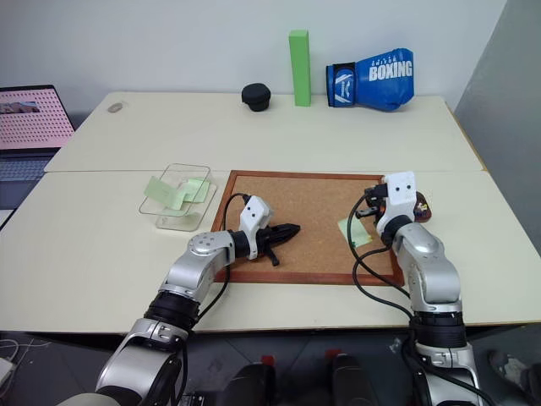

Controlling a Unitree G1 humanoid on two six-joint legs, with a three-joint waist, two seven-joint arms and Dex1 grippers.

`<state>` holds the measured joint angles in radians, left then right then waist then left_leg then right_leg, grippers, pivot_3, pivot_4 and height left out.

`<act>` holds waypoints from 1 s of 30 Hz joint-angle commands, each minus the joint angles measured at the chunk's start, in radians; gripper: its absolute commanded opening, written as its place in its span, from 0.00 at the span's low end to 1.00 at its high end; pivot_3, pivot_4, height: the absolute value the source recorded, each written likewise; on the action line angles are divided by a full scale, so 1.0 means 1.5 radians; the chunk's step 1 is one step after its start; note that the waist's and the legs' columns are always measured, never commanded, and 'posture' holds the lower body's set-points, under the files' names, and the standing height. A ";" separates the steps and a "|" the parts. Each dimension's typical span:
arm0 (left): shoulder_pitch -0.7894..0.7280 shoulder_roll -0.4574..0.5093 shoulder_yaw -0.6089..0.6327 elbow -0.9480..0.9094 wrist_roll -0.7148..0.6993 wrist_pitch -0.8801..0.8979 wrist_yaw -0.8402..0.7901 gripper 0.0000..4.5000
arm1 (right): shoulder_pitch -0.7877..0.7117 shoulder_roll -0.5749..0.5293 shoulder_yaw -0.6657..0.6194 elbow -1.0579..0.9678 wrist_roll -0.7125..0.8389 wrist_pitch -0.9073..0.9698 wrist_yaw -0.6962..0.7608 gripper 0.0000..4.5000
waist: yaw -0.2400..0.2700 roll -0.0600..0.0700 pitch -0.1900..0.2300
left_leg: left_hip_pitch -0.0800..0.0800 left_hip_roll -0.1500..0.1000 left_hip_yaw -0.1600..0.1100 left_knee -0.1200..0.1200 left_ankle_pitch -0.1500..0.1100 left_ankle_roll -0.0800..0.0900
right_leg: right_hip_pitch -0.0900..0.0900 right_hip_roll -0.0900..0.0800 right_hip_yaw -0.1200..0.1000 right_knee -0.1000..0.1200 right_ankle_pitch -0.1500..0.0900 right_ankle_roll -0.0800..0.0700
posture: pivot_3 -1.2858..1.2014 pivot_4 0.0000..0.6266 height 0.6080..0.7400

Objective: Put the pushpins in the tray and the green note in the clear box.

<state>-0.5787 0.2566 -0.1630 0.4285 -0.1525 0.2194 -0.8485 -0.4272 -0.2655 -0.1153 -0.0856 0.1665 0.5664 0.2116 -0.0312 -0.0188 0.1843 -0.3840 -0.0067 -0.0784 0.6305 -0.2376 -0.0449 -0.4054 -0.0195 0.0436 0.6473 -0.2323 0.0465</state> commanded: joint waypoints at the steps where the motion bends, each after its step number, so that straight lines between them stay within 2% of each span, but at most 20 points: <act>1: 0.005 -0.009 -0.019 0.008 0.008 0.008 -0.014 0.00 | -0.023 -0.031 -0.030 0.056 -0.046 -0.033 -0.053 0.01 | 0.000 0.000 0.000 | 0.000 0.000 0.000 0.000 0.000 0.000 | 0.000 0.000 0.000 0.000 0.000 0.000 | 0.52 0.24 1.00; 8: 0.010 -0.006 -0.018 0.000 0.009 0.010 -0.022 0.00 | -0.077 -0.048 -0.078 0.170 -0.041 -0.059 -0.091 0.01 | -0.001 0.000 0.000 | 0.000 0.000 0.000 0.000 0.000 0.000 | 0.000 0.000 0.000 0.000 0.000 0.000 | 0.52 0.24 1.00; 19: 0.006 -0.006 -0.017 -0.002 0.007 0.019 -0.027 0.00 | -0.127 -0.068 -0.098 0.278 -0.027 -0.092 -0.078 0.01 | -0.001 0.000 0.000 | 0.000 0.000 0.000 0.000 0.000 0.000 | 0.000 0.000 0.000 0.000 0.000 0.000 | 0.52 0.24 1.00; 26: 0.002 -0.004 -0.014 0.003 0.009 0.018 -0.028 0.00 | -0.131 -0.074 -0.099 0.293 -0.026 -0.106 -0.071 0.28 | -0.001 0.000 0.000 | 0.000 0.000 0.000 0.000 0.000 0.000 | 0.000 0.000 0.000 0.000 0.000 0.000 | 0.52 0.24 1.00; 30: -0.002 -0.006 -0.015 0.009 0.011 0.015 -0.029 0.00 | -0.129 -0.074 -0.099 0.296 -0.026 -0.110 -0.069 0.48 | -0.001 0.000 0.000 | 0.000 0.000 0.001 0.000 0.000 0.000 | 0.000 0.000 0.000 0.000 0.000 0.000 | 0.52 0.24 1.00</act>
<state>-0.5836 0.2575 -0.1661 0.4264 -0.1454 0.2332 -0.8842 -0.6046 -0.3640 -0.2515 0.3755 0.1195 0.4266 0.1070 -0.0321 -0.0185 0.1842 -0.3842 -0.0070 -0.0777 0.6302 -0.2376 -0.0448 -0.4054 -0.0197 0.0443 0.6471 -0.2322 0.0464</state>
